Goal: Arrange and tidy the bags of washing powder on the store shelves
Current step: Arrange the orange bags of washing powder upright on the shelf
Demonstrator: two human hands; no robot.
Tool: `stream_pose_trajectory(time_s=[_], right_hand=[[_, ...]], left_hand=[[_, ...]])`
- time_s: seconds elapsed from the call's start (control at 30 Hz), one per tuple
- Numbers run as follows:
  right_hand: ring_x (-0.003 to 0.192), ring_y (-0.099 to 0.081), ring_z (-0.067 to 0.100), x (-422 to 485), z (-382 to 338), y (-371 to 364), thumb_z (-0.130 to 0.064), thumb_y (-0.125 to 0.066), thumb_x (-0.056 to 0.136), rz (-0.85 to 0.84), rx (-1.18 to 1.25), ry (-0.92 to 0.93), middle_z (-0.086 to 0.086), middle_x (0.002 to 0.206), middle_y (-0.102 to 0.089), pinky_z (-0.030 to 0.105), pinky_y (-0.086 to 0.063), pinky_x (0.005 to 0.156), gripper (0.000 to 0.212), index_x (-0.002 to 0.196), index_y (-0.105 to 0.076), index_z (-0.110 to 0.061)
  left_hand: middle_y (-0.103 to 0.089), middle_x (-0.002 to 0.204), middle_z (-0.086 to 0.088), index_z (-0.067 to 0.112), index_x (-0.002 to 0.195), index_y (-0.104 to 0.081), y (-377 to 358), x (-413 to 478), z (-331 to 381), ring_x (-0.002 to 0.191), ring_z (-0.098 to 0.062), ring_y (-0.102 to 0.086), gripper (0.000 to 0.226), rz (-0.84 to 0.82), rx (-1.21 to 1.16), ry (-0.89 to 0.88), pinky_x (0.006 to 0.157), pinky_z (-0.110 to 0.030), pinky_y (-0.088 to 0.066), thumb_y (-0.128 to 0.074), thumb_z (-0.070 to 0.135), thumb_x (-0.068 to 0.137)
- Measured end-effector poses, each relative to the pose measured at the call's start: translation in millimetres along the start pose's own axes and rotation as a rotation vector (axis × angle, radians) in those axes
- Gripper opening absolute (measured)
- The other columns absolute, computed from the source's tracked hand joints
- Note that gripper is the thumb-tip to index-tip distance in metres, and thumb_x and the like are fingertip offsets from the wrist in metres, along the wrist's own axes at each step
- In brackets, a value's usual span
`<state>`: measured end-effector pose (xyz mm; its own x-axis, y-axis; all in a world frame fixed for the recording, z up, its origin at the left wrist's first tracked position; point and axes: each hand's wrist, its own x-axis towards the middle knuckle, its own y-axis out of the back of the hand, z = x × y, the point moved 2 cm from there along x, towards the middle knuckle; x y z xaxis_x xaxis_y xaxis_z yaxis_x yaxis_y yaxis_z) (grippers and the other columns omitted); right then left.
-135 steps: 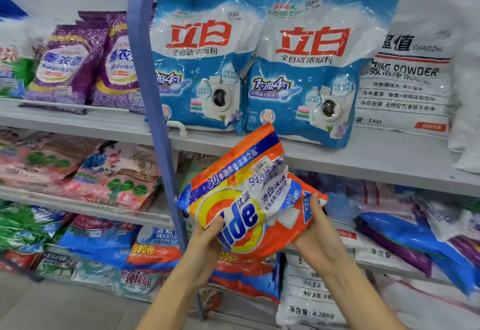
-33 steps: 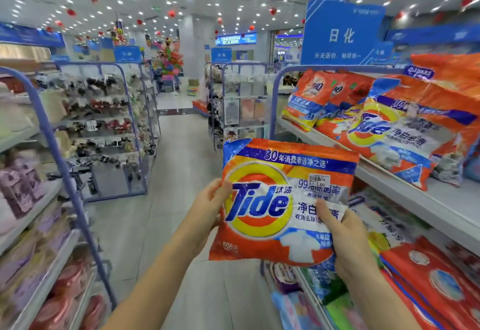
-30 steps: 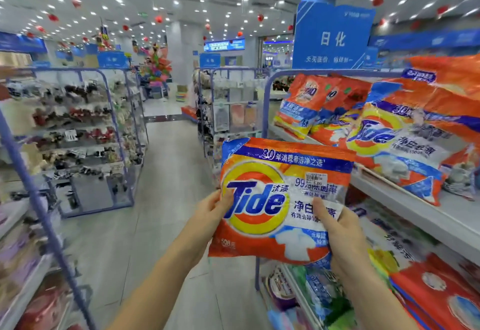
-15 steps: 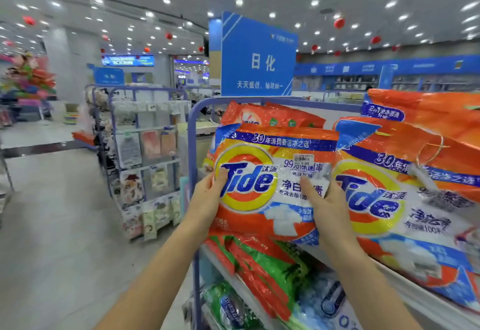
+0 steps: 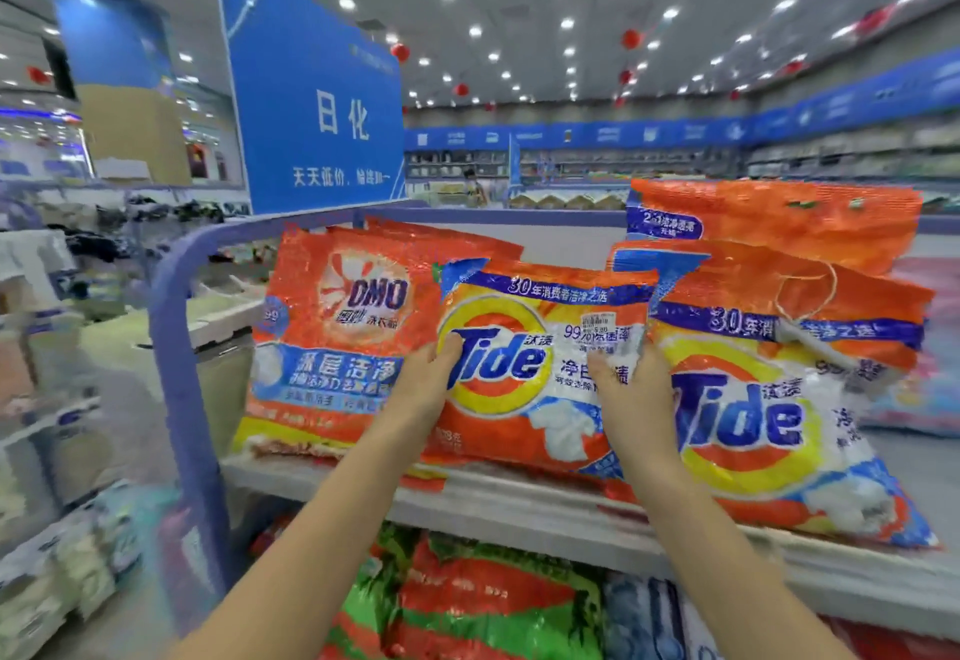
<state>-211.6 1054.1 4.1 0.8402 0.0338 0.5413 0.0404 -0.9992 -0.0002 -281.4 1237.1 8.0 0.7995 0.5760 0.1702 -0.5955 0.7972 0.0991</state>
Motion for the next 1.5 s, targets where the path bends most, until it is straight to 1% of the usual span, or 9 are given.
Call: stream_pose_trajectory(time_s=[0.23, 0.43, 0.53, 0.93, 1.03, 1.13, 1.27, 1.4, 1.5], right_hand=[[0.083, -0.047, -0.014, -14.9, 10.4, -17.4, -0.008, -0.054, 0.09, 0.107, -0.171, 0.014, -0.033, 0.097, -0.04, 0.001, -0.03, 0.064, 0.039, 0.12, -0.038, -0.027], [0.099, -0.059, 0.022, -20.8, 23.7, -30.0, -0.029, -0.043, 0.099, 0.09, -0.264, -0.027, -0.005, 0.1, -0.06, 0.026, -0.037, 0.074, 0.028, 0.121, -0.048, -0.012], [0.11, -0.055, 0.018, -10.3, 23.0, -31.2, -0.028, -0.04, 0.1, 0.125, -0.222, -0.073, 0.0, 0.119, -0.06, 0.03, -0.042, 0.092, 0.032, 0.126, -0.05, -0.011], [0.105, -0.054, 0.012, -9.1, 12.9, -15.7, -0.014, -0.05, 0.096, 0.107, -0.279, -0.063, -0.008, 0.112, -0.054, 0.02, -0.039, 0.081, 0.032, 0.128, -0.047, -0.013], [0.119, -0.042, 0.004, -27.8, 2.0, -0.8, -0.015, -0.053, 0.094, 0.043, -0.347, 0.028, -0.012, 0.129, -0.045, 0.022, -0.036, 0.097, 0.054, 0.142, -0.029, -0.019], [0.134, -0.034, 0.014, -64.4, 2.3, 9.2, -0.02, -0.054, 0.093, 0.092, -0.679, 0.285, -0.001, 0.146, -0.038, 0.03, -0.028, 0.11, 0.057, 0.145, -0.029, -0.017], [0.146, -0.002, 0.012, -89.1, 14.3, 11.4, -0.062, -0.01, 0.093, -0.247, -1.09, 0.247, -0.002, 0.158, -0.004, 0.027, 0.002, 0.118, 0.068, 0.149, -0.007, -0.024], [0.137, -0.037, 0.019, -81.4, 13.1, 15.5, -0.07, 0.009, 0.085, -0.291, -1.313, 0.173, 0.008, 0.147, -0.039, 0.03, -0.009, 0.112, 0.098, 0.143, -0.035, -0.004], [0.146, -0.001, 0.011, -72.8, 21.4, 14.2, -0.077, 0.031, 0.063, -0.312, -1.338, 0.153, -0.001, 0.159, -0.007, 0.029, 0.019, 0.108, 0.112, 0.15, 0.0, -0.014]], left_hand=[[-0.059, 0.125, -0.013, 0.007, 0.124, -0.056, -13.7, 6.4, -20.0, 0.116, -0.032, -0.053, 0.043, 0.129, 0.014, -0.071, 0.1, -0.038, -0.039, -0.038, 0.038, 0.1], [-0.066, 0.099, -0.016, 0.011, 0.113, -0.047, -28.5, -6.2, -22.0, 0.094, -0.037, -0.061, 0.042, 0.319, 0.394, -0.211, 0.071, -0.038, -0.034, -0.027, 0.045, 0.1], [-0.065, 0.103, -0.014, 0.01, 0.111, -0.046, -29.1, -1.5, -22.8, 0.097, -0.035, -0.059, 0.04, 0.301, 0.354, -0.203, 0.072, -0.035, -0.03, -0.026, 0.043, 0.101], [-0.058, 0.118, -0.008, 0.016, 0.118, -0.045, -15.5, -4.5, -26.7, 0.087, -0.01, -0.056, 0.027, -0.008, 0.003, -0.091, 0.069, -0.026, -0.045, -0.034, 0.035, 0.102], [-0.041, 0.146, -0.002, 0.017, 0.145, -0.029, -3.1, -32.0, -37.6, 0.128, -0.015, -0.045, 0.047, -0.003, 0.15, -0.294, 0.1, -0.028, -0.04, -0.041, 0.027, 0.101], [-0.049, 0.139, -0.007, 0.01, 0.138, -0.042, 9.6, -58.0, -50.5, 0.118, -0.019, -0.056, 0.047, 0.123, 0.593, -0.643, 0.088, -0.027, -0.048, -0.055, 0.017, 0.094], [-0.072, 0.097, -0.007, 0.004, 0.114, -0.066, 14.6, -63.5, -59.4, 0.071, -0.019, -0.069, 0.045, 0.043, 0.976, -0.703, 0.054, -0.026, -0.053, -0.077, 0.027, 0.076], [-0.074, 0.082, -0.011, -0.001, 0.102, -0.072, 11.9, -58.2, -60.4, 0.062, -0.022, -0.069, 0.051, 0.075, 1.145, -0.792, 0.05, -0.03, -0.055, -0.084, 0.028, 0.063], [-0.073, 0.08, -0.011, -0.002, 0.102, -0.071, 8.0, -56.7, -57.9, 0.061, -0.023, -0.069, 0.05, 0.091, 1.157, -0.774, 0.052, -0.032, -0.055, -0.083, 0.028, 0.064]])
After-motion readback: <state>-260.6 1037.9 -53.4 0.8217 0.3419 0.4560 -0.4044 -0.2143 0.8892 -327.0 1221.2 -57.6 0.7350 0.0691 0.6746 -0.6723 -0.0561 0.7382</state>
